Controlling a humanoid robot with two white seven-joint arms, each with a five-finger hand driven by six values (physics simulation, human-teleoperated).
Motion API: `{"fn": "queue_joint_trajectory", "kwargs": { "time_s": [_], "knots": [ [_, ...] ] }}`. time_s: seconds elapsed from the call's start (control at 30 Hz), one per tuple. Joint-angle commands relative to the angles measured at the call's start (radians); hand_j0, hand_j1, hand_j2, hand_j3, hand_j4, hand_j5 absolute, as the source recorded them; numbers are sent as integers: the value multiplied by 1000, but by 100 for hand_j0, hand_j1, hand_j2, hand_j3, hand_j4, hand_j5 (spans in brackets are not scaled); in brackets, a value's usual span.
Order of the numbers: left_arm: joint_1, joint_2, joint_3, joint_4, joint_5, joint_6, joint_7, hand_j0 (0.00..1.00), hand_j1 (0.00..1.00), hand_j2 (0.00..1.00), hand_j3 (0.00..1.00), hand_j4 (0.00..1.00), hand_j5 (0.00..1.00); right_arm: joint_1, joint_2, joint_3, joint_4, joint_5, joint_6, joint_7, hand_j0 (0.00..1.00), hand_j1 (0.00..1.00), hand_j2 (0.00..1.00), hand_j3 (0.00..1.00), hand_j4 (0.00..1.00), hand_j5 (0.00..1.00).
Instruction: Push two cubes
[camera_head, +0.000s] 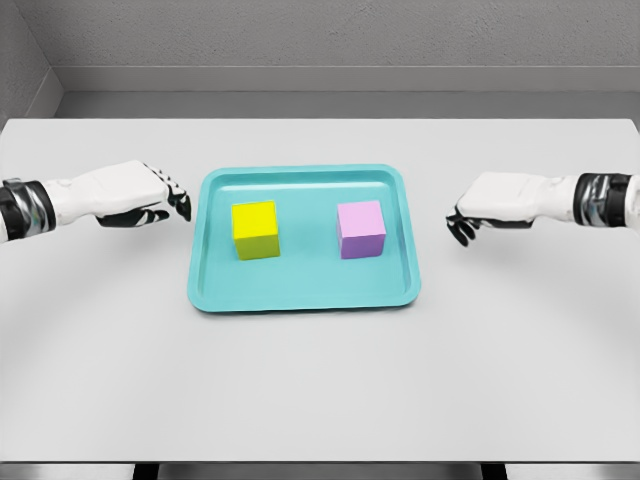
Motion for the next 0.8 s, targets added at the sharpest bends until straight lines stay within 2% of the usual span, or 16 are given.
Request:
{"fn": "queue_joint_trajectory", "kwargs": {
  "time_s": [0.0,0.07,0.23,0.3,0.4,0.67,0.77],
  "knots": [
    [0,-2,2,-6,11,3,0,51,51,51,51,51,51,-2,12,8,-11,-4,2,1,17,17,17,17,17,17],
    [-2,1,2,-6,11,3,0,51,51,51,51,51,51,-49,15,76,-11,-4,2,1,17,17,17,17,17,17],
    [-6,-17,3,17,3,3,0,52,52,52,52,52,52,-89,41,157,-3,-1,2,1,16,16,16,16,16,16],
    [-8,-42,5,25,3,3,0,52,52,52,52,52,52,-94,57,160,0,29,2,1,16,16,16,16,16,16],
    [-12,-80,3,79,3,3,0,52,52,52,52,52,52,-101,67,185,3,32,2,1,16,16,16,16,16,16],
    [-14,-85,3,82,5,3,0,52,52,52,52,52,52,-138,89,222,12,36,2,1,16,16,16,16,16,16],
    [-14,-85,3,80,6,3,0,52,52,52,52,52,52,-146,104,222,49,46,2,1,16,16,16,16,16,16]
  ]
}}
